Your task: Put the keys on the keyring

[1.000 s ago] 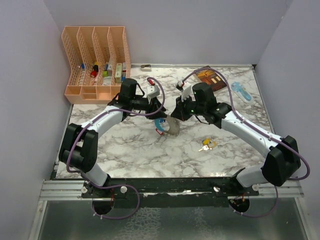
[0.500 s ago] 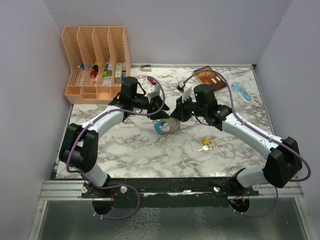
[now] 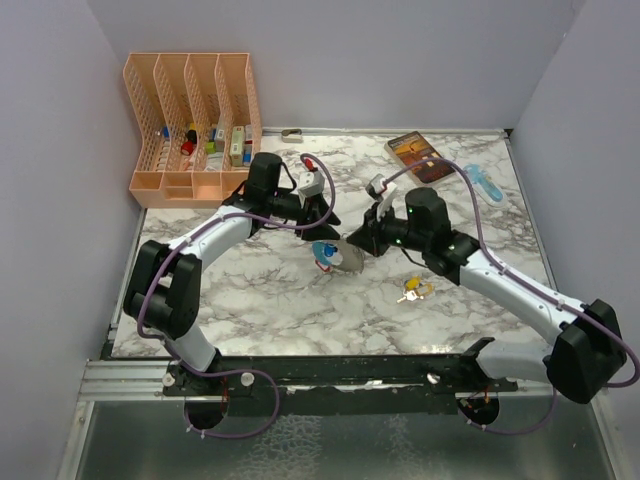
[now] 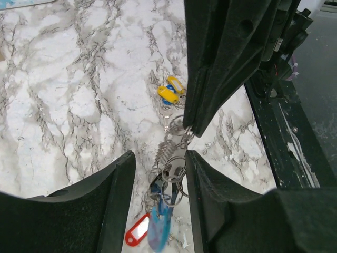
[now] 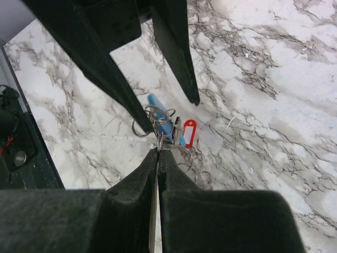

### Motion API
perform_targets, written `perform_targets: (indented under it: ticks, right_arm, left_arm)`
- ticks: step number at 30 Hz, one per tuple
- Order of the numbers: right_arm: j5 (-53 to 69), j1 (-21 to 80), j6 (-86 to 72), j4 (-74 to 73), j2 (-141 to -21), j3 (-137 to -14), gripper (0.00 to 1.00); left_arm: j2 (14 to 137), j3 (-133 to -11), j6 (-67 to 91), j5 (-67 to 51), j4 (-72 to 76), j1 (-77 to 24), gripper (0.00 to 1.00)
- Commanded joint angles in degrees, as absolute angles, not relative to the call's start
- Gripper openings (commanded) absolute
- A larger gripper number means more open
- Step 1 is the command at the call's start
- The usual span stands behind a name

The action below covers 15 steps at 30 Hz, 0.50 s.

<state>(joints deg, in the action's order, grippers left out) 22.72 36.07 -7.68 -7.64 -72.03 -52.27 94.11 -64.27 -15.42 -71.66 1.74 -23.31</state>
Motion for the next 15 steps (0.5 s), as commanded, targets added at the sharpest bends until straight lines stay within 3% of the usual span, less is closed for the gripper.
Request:
perform_targets:
  ticks: [1, 15]
  right_arm:
    - [26.41, 36.54, -7.41, 7.96, -66.57, -44.06, 0.01]
    - [24.99, 36.56, -12.6, 46.26, -67.63, -25.08, 0.01]
  left_arm:
    - [94.17, -64.99, -16.75, -75.29, 1.03, -23.03, 0.46]
    - [96.33, -64.61, -14.03, -77.39, 3.24, -23.03, 0.45]
